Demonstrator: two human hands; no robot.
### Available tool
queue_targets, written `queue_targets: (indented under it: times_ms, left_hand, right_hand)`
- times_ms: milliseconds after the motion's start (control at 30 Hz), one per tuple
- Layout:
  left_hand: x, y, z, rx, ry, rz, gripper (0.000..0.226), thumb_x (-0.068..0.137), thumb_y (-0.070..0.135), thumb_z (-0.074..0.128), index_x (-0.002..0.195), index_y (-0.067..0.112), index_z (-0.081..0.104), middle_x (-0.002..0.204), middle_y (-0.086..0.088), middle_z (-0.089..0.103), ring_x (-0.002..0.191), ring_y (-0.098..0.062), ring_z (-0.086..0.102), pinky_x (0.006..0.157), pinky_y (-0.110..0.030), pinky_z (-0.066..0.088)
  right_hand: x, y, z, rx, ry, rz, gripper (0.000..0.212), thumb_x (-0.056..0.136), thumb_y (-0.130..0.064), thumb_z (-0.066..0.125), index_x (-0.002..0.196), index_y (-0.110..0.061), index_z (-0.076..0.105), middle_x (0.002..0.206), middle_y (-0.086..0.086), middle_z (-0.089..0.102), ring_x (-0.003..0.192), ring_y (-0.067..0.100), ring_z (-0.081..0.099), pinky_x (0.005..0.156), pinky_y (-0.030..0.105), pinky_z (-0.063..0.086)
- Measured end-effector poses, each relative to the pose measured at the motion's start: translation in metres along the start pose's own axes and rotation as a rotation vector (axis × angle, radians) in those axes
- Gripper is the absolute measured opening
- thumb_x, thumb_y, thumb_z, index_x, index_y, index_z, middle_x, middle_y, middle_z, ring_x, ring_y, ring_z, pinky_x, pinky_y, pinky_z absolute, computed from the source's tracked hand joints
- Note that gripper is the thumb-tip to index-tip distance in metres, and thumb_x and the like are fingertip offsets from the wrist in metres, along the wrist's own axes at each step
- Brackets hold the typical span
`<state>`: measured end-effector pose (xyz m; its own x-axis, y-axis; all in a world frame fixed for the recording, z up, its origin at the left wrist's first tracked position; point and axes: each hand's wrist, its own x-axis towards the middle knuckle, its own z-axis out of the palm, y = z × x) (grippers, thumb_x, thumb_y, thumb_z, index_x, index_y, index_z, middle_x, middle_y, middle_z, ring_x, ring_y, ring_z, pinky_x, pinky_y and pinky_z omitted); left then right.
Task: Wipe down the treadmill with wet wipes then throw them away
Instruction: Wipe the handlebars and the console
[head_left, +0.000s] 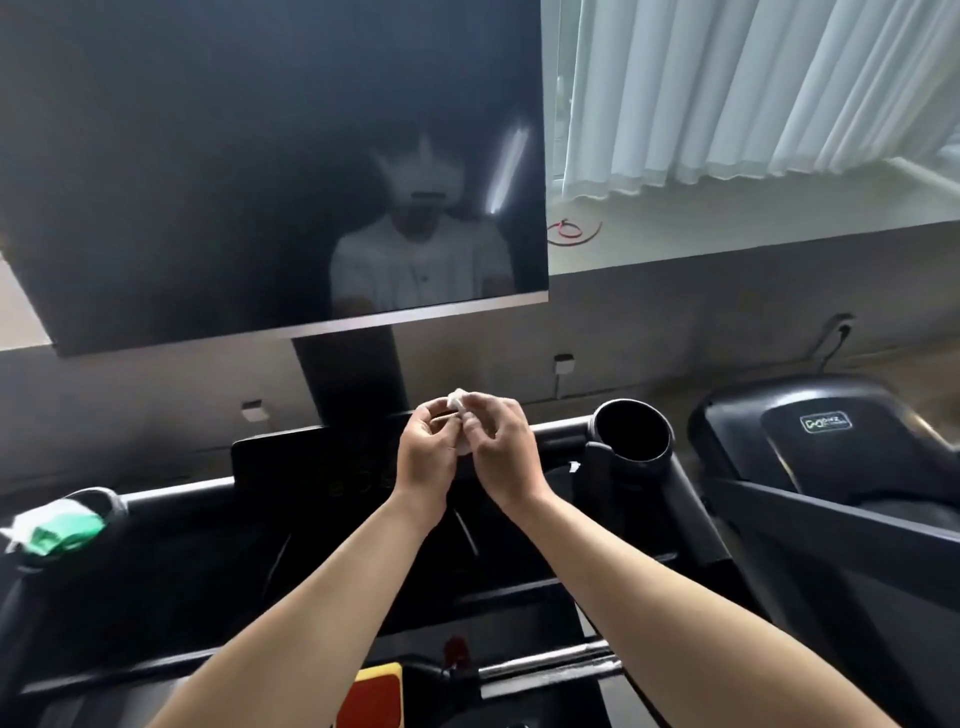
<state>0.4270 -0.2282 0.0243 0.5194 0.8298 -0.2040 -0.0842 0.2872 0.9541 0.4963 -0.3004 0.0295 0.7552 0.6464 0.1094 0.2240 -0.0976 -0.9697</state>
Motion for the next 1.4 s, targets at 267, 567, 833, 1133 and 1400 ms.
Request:
queue_targets:
  times_ms: [267,567,833,1133,1400]
  left_hand:
    - [0.02,0.004,-0.045,0.794,0.003,0.505,0.034,0.088,0.002,0.065,0.116,0.021,0.069,0.113,0.007,0.071,0.108,-0.01,0.064,0.101,-0.021,0.045]
    - [0.041,-0.005,-0.11,1.418,-0.02,0.452,0.068,0.099,0.04,0.055,0.159,0.024,0.027,0.164,0.004,0.027,0.154,-0.017,0.01,0.123,-0.036,-0.007]
    - [0.046,-0.006,-0.123,1.364,-0.091,0.516,0.061,0.099,0.045,0.052,0.154,0.029,0.032,0.155,0.011,0.033,0.147,-0.01,0.015,0.116,-0.026,-0.019]
    - [0.049,-0.008,-0.129,1.393,-0.137,0.52,0.061,0.102,0.047,0.046,0.156,0.03,0.023,0.155,0.011,0.025,0.148,-0.011,0.006,0.119,-0.031,-0.019]
    - [0.052,-0.011,-0.13,1.39,-0.164,0.529,0.06,0.102,0.048,0.044,0.155,0.032,0.02,0.155,0.01,0.022,0.147,-0.012,0.003,0.119,-0.033,-0.019]
  right_hand:
    - [0.017,0.003,0.031,-0.121,0.095,-0.036,0.027,0.101,-0.013,0.054,0.122,-0.013,0.071,0.118,0.004,0.053,0.1,-0.003,0.051,0.092,0.0,0.031]
    - [0.036,0.026,0.07,-0.523,0.047,-0.054,0.044,0.088,0.003,0.043,0.118,-0.014,0.069,0.127,0.004,0.061,0.126,0.027,0.043,0.111,0.027,0.025]
    - [0.039,0.007,0.085,-0.803,-0.278,-0.136,0.037,0.102,-0.021,0.041,0.133,-0.029,0.06,0.138,-0.011,0.055,0.14,0.011,0.037,0.119,0.06,-0.01]
    - [0.06,0.001,0.083,-0.915,-0.111,0.177,0.042,0.105,-0.033,0.029,0.109,-0.019,0.069,0.121,0.003,0.063,0.124,0.024,0.053,0.12,0.062,0.001]
    - [0.054,0.006,0.085,-0.88,-0.221,-0.017,0.034,0.104,-0.037,0.037,0.119,-0.028,0.066,0.128,-0.009,0.063,0.131,0.014,0.046,0.119,0.06,0.008]
